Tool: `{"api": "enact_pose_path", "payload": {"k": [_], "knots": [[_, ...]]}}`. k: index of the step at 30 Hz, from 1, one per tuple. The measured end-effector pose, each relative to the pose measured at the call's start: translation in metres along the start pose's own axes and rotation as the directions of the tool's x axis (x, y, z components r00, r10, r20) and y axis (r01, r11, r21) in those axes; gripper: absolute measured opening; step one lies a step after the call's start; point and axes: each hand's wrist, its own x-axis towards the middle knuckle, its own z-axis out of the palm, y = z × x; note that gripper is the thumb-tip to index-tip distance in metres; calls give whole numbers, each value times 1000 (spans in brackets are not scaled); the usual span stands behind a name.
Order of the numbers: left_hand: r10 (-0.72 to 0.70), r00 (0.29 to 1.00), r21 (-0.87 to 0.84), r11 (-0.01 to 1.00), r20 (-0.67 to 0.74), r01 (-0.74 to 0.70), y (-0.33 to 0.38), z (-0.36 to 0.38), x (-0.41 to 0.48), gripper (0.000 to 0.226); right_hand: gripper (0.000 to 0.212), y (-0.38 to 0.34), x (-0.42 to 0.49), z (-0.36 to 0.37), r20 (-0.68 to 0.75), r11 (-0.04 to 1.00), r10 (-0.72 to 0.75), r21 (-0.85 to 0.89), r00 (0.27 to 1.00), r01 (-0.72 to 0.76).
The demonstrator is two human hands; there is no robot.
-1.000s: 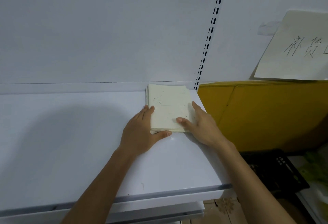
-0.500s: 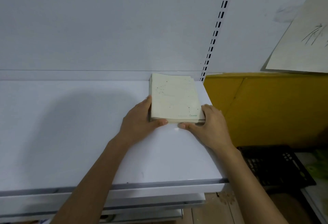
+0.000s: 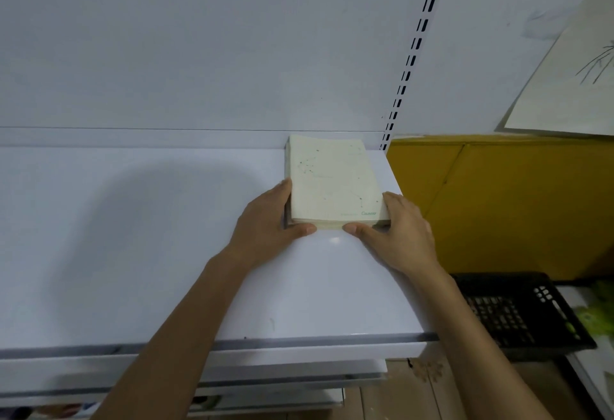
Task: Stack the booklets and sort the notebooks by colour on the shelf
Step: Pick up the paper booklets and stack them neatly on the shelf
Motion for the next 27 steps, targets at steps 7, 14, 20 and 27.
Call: {"api": "enact_pose_path", "payload": {"k": [7,14,20,27], "knots": [[-1,1000,-9,1000,-31,1,6,-1,-3,70,61,-11,-3,-7,68,997,75,-40,995,-72],[-61,998,180,982,-19,63,1,-31,-39,83,88,-66,-60,10,-227,1000,20,-13,974,-23],[97,972,396,918,-212,-5,-50,-135,-164,68,85,-204,-136,70,-172,949,-159,245,972,198],[-83,934,535,800,-347,270,-133,-267,-357,69,79,-373,-245,167,16,845,-397,397,918,358]]}}
